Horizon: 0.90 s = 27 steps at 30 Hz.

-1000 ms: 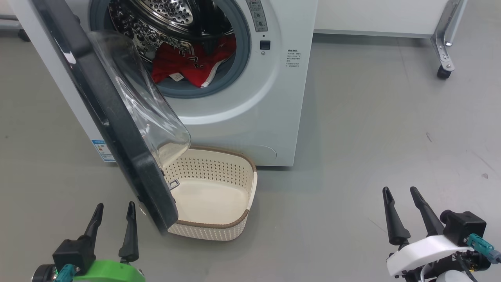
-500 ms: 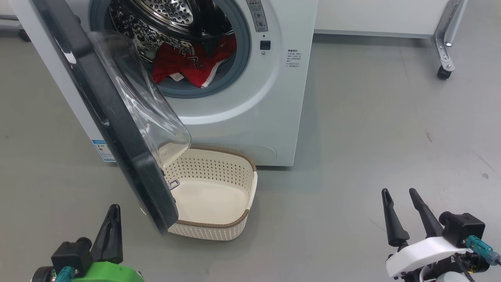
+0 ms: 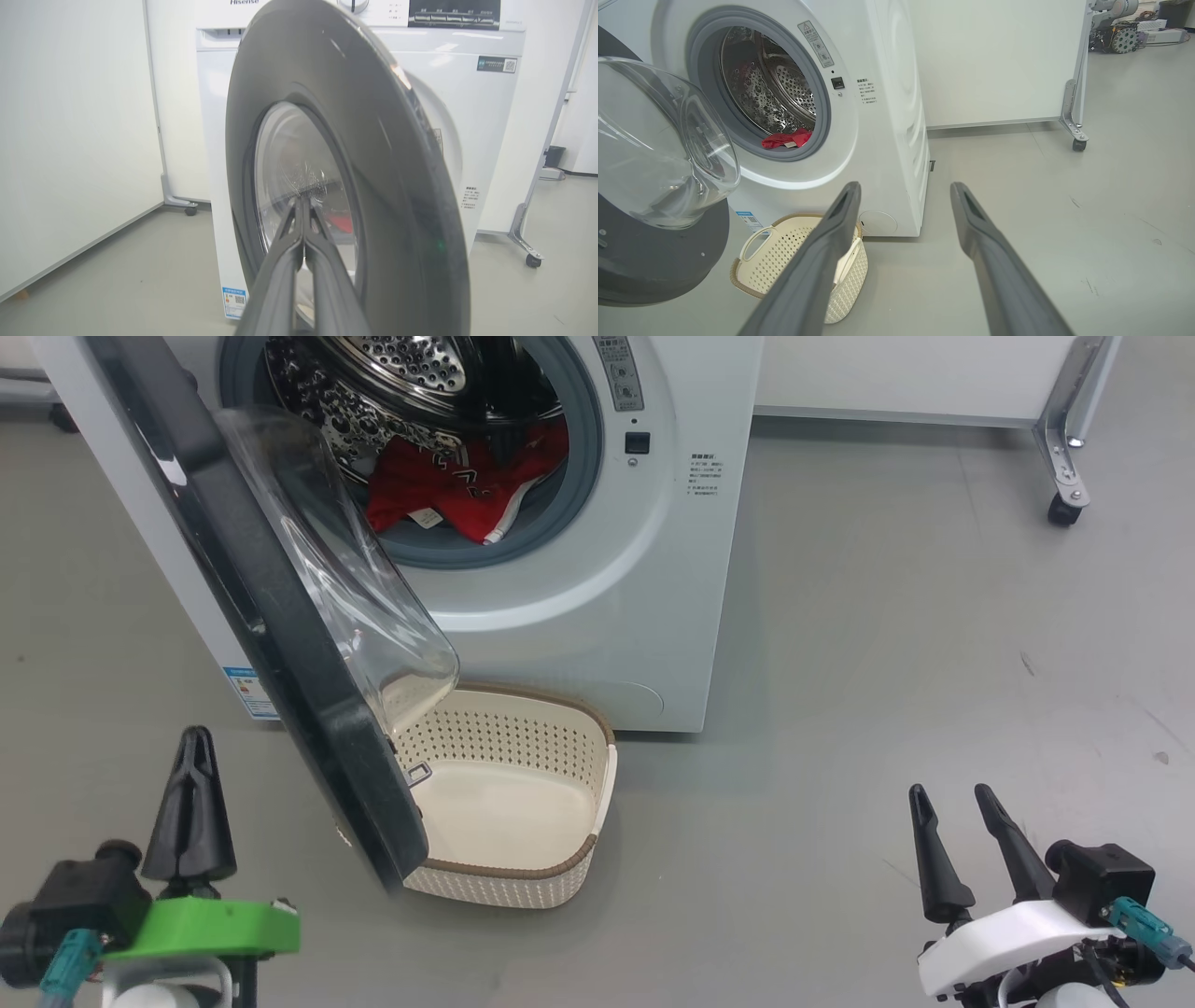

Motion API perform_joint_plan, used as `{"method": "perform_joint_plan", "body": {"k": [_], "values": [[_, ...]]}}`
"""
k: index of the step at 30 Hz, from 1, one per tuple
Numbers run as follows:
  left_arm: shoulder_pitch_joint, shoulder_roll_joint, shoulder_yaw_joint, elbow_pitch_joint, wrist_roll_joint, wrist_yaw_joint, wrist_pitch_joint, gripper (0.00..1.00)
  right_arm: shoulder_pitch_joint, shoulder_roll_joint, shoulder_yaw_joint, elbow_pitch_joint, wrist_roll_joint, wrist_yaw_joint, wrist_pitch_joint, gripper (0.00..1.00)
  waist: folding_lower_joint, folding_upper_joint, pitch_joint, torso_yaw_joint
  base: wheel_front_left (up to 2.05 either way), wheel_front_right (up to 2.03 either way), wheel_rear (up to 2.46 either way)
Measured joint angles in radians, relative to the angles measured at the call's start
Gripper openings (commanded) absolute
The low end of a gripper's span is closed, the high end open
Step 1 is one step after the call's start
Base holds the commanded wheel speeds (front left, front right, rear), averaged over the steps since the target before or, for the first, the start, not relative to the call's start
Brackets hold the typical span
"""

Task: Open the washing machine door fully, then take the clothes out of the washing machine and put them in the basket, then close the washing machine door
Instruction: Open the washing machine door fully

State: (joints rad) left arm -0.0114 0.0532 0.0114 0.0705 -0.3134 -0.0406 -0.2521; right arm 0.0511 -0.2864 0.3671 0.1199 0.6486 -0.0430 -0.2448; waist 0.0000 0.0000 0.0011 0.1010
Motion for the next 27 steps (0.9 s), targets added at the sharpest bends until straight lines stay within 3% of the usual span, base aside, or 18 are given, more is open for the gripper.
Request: {"method": "perform_joint_plan", "body": {"k": [15, 27], "values": [[-0.111, -0.001, -0.030, -0.234, 0.060, -0.026, -0.006, 0.00, 0.000, 0.028, -0.009, 0.003, -0.018, 0.015, 0.000, 1.00, 0.0000, 0.0000, -0.006, -0.008, 0.00, 0.00, 0.00], [-0.122, -0.001, -0.150, -0.274, 0.094, -0.052, 0.002, 0.00, 0.000, 0.038, -0.018, 0.014, -0.026, 0.019, 0.000, 1.00, 0.0000, 0.0000, -0.008, -0.029, 0.00, 0.00, 0.00]]}}
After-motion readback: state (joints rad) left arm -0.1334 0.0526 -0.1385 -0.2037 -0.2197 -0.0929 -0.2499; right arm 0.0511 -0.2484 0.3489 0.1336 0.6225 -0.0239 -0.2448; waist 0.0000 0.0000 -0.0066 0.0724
